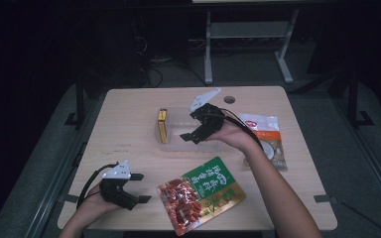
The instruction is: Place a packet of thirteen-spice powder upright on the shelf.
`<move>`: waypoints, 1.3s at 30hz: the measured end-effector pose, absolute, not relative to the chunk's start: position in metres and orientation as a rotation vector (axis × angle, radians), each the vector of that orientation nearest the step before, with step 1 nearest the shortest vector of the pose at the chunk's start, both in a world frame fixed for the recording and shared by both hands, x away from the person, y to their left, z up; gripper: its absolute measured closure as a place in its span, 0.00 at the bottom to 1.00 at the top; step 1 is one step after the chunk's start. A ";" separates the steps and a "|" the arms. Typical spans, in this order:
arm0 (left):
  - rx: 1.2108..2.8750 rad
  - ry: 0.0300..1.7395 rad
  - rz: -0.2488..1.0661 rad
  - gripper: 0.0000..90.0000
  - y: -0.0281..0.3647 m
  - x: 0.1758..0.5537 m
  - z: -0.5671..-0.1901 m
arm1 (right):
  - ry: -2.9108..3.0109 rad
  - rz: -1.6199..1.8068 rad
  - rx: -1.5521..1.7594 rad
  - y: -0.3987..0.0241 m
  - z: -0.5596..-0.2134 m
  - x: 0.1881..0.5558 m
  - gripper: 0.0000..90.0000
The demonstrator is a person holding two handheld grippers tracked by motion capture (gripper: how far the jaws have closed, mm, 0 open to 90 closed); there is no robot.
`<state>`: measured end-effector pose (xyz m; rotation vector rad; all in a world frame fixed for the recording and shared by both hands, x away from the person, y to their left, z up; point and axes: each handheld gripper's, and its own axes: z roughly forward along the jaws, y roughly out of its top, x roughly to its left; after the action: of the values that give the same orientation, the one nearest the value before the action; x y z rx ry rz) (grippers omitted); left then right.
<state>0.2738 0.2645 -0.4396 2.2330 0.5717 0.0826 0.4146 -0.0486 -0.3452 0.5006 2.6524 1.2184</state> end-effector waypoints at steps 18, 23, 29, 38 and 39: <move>2.207 0.574 0.076 0.18 0.261 0.281 -0.436 | 2.616 1.216 0.611 -0.097 -0.379 0.360 0.14; 2.211 0.568 0.095 0.18 0.259 0.284 -0.433 | 2.593 1.235 0.662 -0.111 -0.382 0.349 0.15; 2.199 0.567 0.099 0.18 0.253 0.282 -0.430 | 2.541 1.238 0.728 -0.131 -0.392 0.332 0.15; 2.227 0.543 0.084 0.18 0.249 0.280 -0.432 | 2.493 1.242 0.838 -0.162 -0.409 0.311 0.15; 2.227 0.545 0.080 0.18 0.247 0.280 -0.432 | 2.494 1.232 0.843 -0.165 -0.411 0.308 0.15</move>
<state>0.2796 0.2474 -0.4325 2.2269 0.5450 0.0799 0.3077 -0.1646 -0.4109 0.8433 2.4937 1.2323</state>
